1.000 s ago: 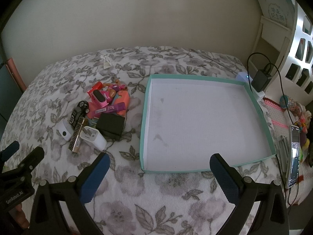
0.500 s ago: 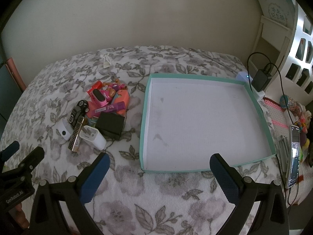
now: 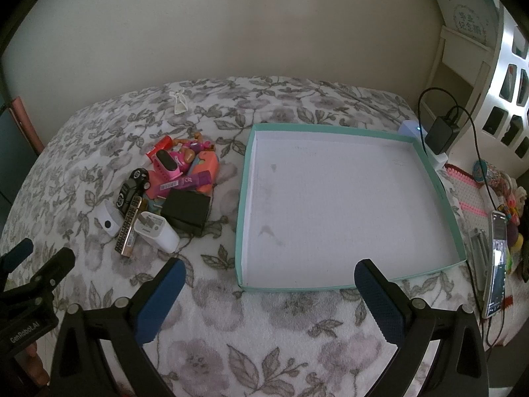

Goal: Organize rigid objects

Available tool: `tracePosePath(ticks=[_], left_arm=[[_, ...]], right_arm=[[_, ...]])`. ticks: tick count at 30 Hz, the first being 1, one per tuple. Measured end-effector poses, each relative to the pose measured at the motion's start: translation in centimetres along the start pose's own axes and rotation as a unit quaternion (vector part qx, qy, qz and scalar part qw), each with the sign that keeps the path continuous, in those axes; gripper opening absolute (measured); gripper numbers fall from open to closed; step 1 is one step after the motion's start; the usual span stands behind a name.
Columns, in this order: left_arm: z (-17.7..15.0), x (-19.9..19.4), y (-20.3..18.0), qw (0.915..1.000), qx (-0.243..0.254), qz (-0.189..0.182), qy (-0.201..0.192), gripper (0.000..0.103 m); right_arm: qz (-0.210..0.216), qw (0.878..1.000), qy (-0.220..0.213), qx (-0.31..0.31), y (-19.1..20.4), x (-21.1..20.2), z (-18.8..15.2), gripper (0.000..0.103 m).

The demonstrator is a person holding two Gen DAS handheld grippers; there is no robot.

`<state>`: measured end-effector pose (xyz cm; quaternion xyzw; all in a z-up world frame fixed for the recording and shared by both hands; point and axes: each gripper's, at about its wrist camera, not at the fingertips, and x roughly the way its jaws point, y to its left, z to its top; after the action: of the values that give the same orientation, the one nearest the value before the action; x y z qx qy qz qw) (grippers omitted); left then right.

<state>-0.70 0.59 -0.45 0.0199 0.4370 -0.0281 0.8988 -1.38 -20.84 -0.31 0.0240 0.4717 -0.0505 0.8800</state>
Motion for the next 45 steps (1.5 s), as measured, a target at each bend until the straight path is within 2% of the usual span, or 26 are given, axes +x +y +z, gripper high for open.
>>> tracePosePath(ticks=[9,12,14,20,24,26,31,35,39,43,45], left_arm=[[0.1,0.3,0.6,0.9998,-0.015,-0.015,0.005,0.103],[0.7,0.8,2.0,0.9989,-0.04,-0.021,0.015,0.103],[1.2,1.1,3.2,0.9977,-0.061,-0.023,0.02,0.103],[2.0,3.2,7.3,0.9855,-0.147,-0.063,0.057,0.103],[2.2,5.2,8.2,0.9757,-0.172,-0.098,0.094,0.103],[2.4,6.2,8.1,0.9739,-0.173,-0.089,0.117,0.103],[3.0,8.2,7.8,0.9716,-0.181,-0.071,0.135,0.103],[3.4,9.4,7.7,0.9666,-0.197,-0.079,0.144,0.103],[4.0,10.5,7.1,0.967,-0.193,-0.076,0.147,0.103],[4.2,11.7,6.3,0.9677,-0.185,-0.075,0.154,0.102],[4.3,12.3,6.0,0.9676,-0.183,-0.075,0.157,0.098]], right_arm=[[0.001,1.0,0.002,-0.001,-0.1,0.1,-0.2,0.103],[0.005,1.0,-0.007,-0.001,0.2,-0.1,0.0,0.103],[0.024,1.0,-0.01,0.002,0.4,-0.2,0.5,0.103],[0.08,0.997,-0.006,-0.009,2.9,0.1,2.6,0.103],[0.127,0.992,0.014,-0.006,4.7,1.5,3.7,0.103],[0.132,0.991,0.027,-0.005,5.6,2.6,4.0,0.103],[0.146,0.987,0.07,0.004,7.3,5.7,4.3,0.1],[0.154,0.984,0.094,0.006,8.4,7.7,4.3,0.096],[0.161,0.981,0.109,0.011,9.1,9.1,4.2,0.091],[0.156,0.981,0.114,0.005,9.9,9.9,4.1,0.09],[0.163,0.98,0.117,0.007,10.1,10.3,4.1,0.082]])
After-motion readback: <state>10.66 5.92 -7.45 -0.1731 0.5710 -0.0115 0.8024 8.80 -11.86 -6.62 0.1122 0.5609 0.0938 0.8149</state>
